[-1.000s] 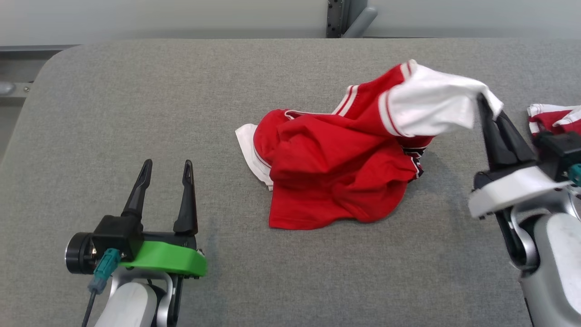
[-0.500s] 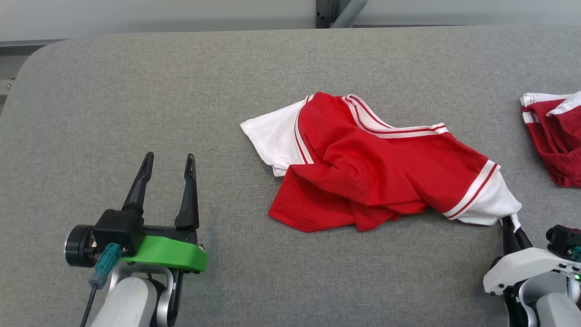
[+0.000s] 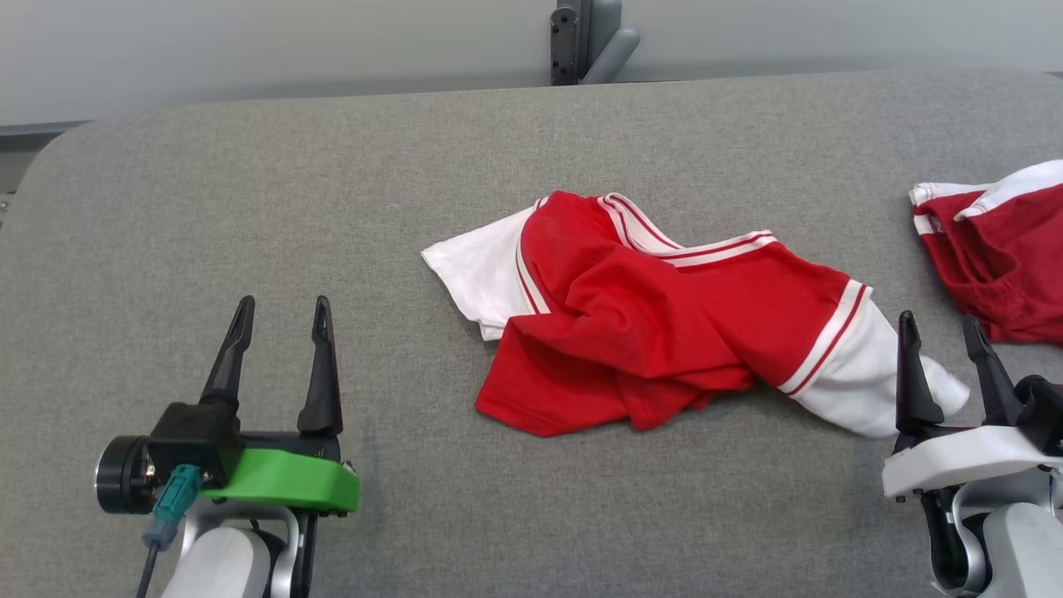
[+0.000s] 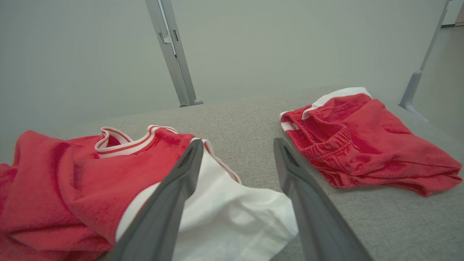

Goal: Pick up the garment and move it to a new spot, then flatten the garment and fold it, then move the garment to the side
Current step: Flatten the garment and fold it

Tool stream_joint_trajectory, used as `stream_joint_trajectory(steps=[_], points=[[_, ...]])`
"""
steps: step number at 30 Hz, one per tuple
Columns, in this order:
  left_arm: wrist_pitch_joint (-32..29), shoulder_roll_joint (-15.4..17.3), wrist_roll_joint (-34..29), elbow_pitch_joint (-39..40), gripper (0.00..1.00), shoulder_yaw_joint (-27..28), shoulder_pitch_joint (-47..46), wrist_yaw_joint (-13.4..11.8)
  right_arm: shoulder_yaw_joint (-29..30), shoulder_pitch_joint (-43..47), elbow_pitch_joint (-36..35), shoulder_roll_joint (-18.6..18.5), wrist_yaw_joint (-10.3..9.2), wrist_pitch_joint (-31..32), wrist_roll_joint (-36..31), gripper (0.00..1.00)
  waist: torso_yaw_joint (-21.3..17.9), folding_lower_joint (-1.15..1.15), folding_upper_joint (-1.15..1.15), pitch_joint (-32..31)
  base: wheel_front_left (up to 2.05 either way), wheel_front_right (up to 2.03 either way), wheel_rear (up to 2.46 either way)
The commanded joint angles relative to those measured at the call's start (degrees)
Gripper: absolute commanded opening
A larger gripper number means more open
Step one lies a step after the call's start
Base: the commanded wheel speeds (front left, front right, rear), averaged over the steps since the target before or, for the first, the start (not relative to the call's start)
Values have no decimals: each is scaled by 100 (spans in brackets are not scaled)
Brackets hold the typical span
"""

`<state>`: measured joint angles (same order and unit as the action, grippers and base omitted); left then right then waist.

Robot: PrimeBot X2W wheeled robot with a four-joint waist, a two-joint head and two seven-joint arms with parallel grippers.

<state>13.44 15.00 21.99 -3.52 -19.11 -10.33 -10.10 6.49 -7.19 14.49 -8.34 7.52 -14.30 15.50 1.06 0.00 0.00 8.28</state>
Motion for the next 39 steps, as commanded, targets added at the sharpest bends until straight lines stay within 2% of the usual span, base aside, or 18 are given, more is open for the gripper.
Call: stream_joint_trajectory(steps=[1,11,25,29,34,39], points=[[8,40,41,28,100,21,95,-51,-42,91,-174,11,-7,-32,-68,100,-69,0,0,-113,0,0,0],[-69,136,97,158,100,-5,521,-156,-379,655,-1418,157,-7,442,-235,100,-172,0,0,-446,0,0,0],[-160,133,139,251,100,-91,505,-187,-382,852,-1688,227,-7,630,-188,100,-159,0,0,-431,0,0,0],[-343,14,105,224,100,-352,293,-20,-413,751,-1736,230,-7,646,-160,100,-174,0,0,-317,0,0,0],[-760,-328,210,-102,100,-988,74,413,-522,607,-1766,207,-7,653,-133,100,-295,0,0,-43,0,0,0],[-1149,-723,496,-802,100,-1445,-43,790,-623,454,-1711,189,-7,602,-65,100,-482,0,0,268,0,0,0]])
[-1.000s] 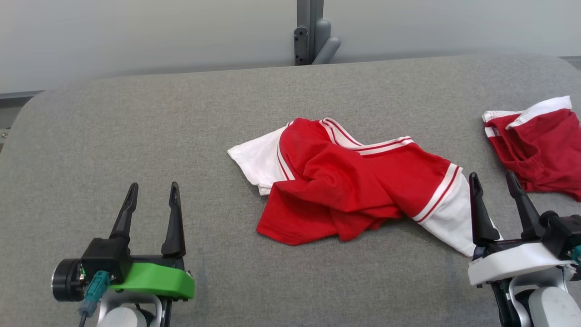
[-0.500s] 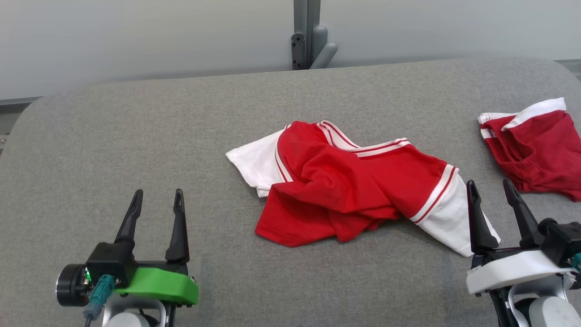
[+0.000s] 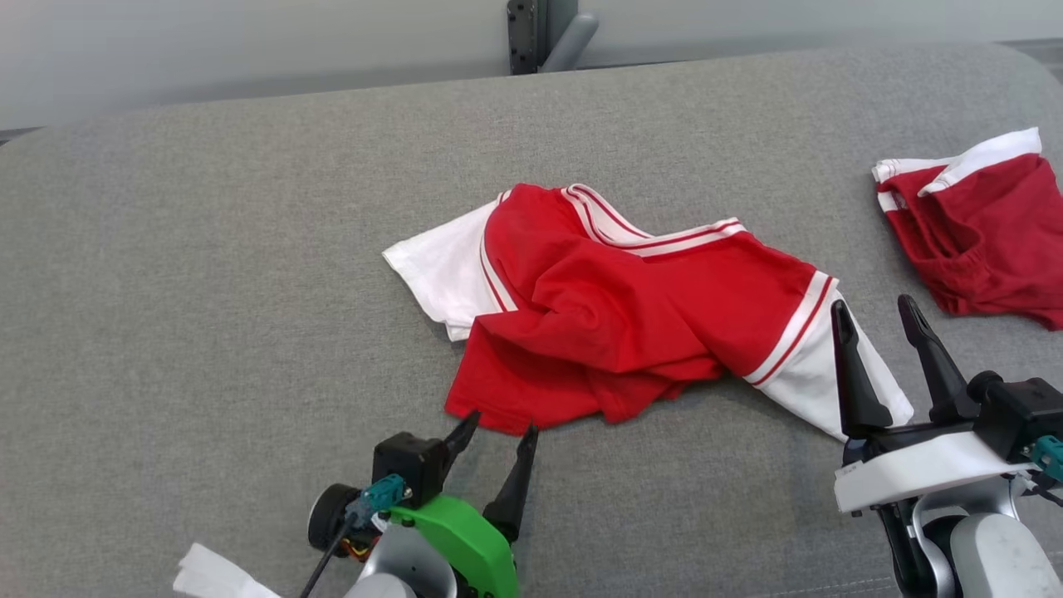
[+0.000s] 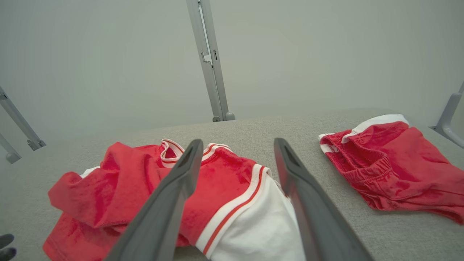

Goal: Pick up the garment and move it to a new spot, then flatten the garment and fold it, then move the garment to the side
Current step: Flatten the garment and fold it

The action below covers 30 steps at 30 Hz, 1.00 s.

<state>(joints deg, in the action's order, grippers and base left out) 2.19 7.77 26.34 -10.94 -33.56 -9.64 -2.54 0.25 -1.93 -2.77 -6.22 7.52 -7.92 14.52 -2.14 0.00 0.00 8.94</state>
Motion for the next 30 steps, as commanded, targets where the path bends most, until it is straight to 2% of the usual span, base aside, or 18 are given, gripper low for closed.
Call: stream_joint_trajectory(steps=[1,7,11,12,14,19,22,30], points=[[-84,-49,119,-218,100,-45,-135,86,-12,-95,33,-23,-7,-43,52,100,-200,0,0,251,0,0,0],[-391,-246,501,-998,100,-79,-306,308,-33,-209,114,-15,-7,-131,90,100,-395,0,0,457,0,0,0],[-182,-315,749,-1294,100,48,-463,462,-16,-246,165,-12,-7,-177,111,100,-472,0,0,505,0,0,0],[62,-357,878,-1354,91,144,-544,556,-4,-268,182,-2,-7,-191,104,100,-493,0,0,511,0,0,0],[324,-374,881,-1403,0,177,-663,628,8,-282,193,3,-7,-203,117,100,-504,0,0,510,0,0,0],[998,-293,651,-1371,0,284,-907,666,57,-286,221,25,-7,-228,117,100,-497,0,0,460,0,0,0],[1142,-246,557,-1179,0,351,-969,635,98,-261,228,36,-7,-245,127,100,-465,0,0,417,0,0,0],[1257,219,-53,384,0,603,-939,280,257,-148,199,107,-7,-256,91,100,-284,0,0,240,0,0,0]])
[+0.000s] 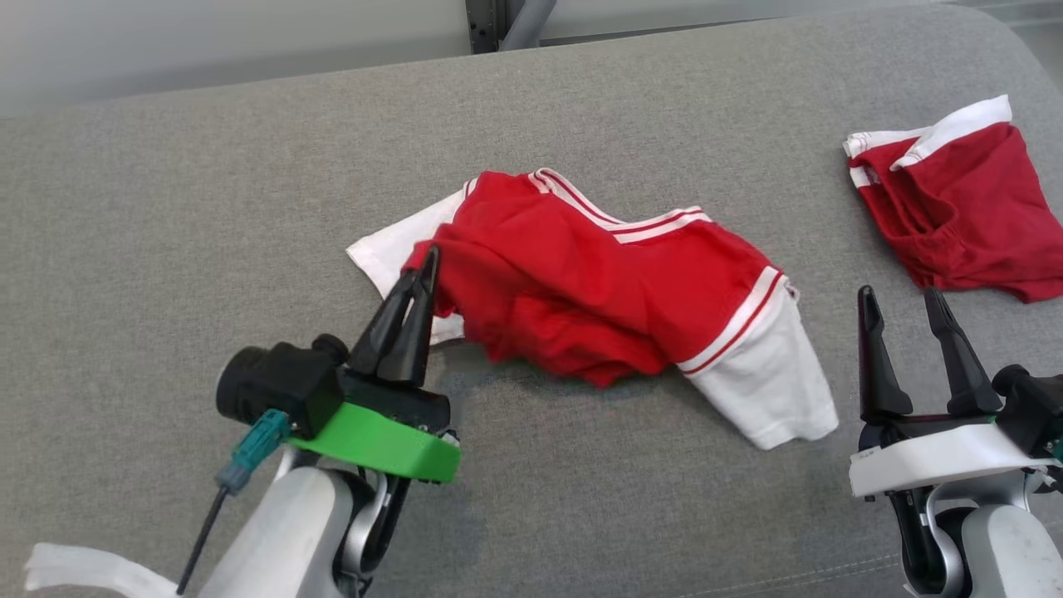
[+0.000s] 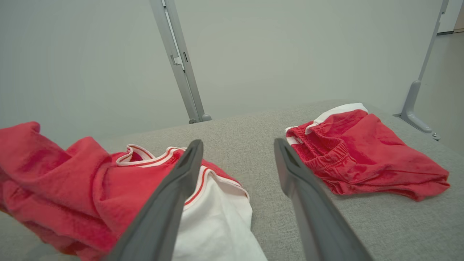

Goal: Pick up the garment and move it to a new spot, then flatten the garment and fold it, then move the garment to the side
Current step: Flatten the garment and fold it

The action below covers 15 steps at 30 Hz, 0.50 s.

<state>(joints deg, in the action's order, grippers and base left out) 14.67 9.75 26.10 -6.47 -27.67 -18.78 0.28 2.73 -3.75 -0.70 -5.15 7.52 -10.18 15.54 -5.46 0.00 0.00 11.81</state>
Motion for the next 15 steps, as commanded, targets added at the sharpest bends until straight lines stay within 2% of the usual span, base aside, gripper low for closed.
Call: stream_joint_trajectory(steps=[1,10,15], points=[[-16,104,-71,193,0,54,-8,-67,26,48,-3,6,-7,-30,-15,100,71,0,0,-73,0,0,0],[-860,918,-686,2345,0,352,-204,-557,83,90,10,87,-7,-41,-27,100,233,0,0,-187,0,0,0],[-1372,1202,-806,2755,0,557,-247,-768,21,8,26,121,-7,-71,33,100,195,0,0,-96,0,0,0]])
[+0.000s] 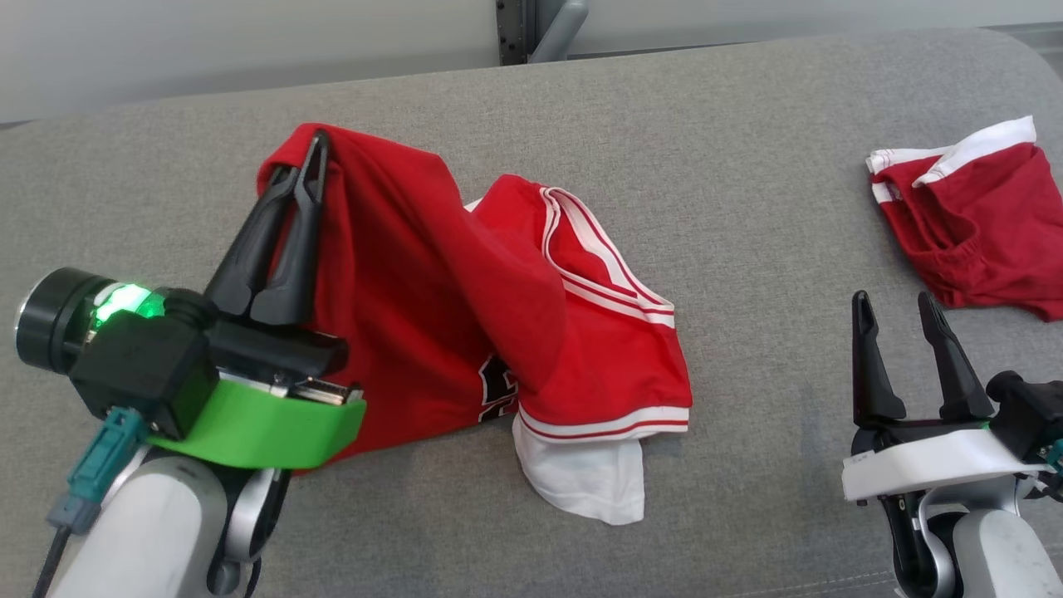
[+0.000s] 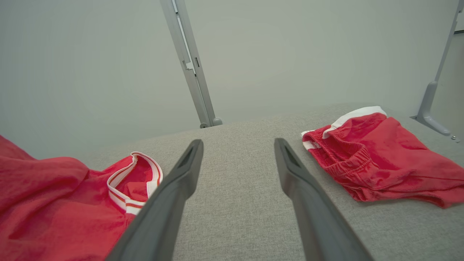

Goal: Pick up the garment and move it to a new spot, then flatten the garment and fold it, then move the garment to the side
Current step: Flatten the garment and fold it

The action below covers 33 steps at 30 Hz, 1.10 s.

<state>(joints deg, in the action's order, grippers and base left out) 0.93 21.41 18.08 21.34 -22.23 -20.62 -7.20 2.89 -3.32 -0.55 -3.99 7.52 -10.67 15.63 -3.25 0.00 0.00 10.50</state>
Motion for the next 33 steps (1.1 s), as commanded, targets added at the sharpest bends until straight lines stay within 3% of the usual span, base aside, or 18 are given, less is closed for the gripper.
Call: stream_joint_trajectory(steps=[1,8,17,20,21,22,23,28,33], points=[[-39,68,18,-92,0,77,-40,-63,-15,-61,19,10,-7,-30,35,100,-53,0,0,78,0,0,0],[425,128,431,-1595,0,684,-194,-69,-101,-233,72,9,-7,-66,90,100,-279,0,0,495,0,0,0],[1146,18,776,-4062,0,990,-1076,373,-230,-523,195,-101,-7,-129,188,100,-529,0,0,1037,0,0,0],[1205,-16,832,-4481,0,984,-1236,494,-238,-564,234,-118,-7,-152,201,100,-541,0,0,1091,0,0,0],[1226,-36,860,-4691,24,992,-1297,534,-248,-579,264,-125,-7,-163,212,100,-542,0,0,1101,0,0,0],[1247,-69,889,-4854,69,993,-1340,567,-254,-596,292,-133,-7,-170,218,100,-539,0,0,1105,0,0,0],[1271,-96,903,-4997,100,1008,-1392,567,-254,-618,318,-141,-7,-167,217,100,-531,0,0,1106,0,0,0],[1365,-234,892,-5452,100,1043,-1358,571,-321,-660,404,-182,-7,-205,133,100,-401,0,0,986,0,0,0],[1414,-416,876,-5197,100,1210,-925,509,-403,-619,444,-269,-7,-211,39,100,-189,0,0,731,0,0,0]])
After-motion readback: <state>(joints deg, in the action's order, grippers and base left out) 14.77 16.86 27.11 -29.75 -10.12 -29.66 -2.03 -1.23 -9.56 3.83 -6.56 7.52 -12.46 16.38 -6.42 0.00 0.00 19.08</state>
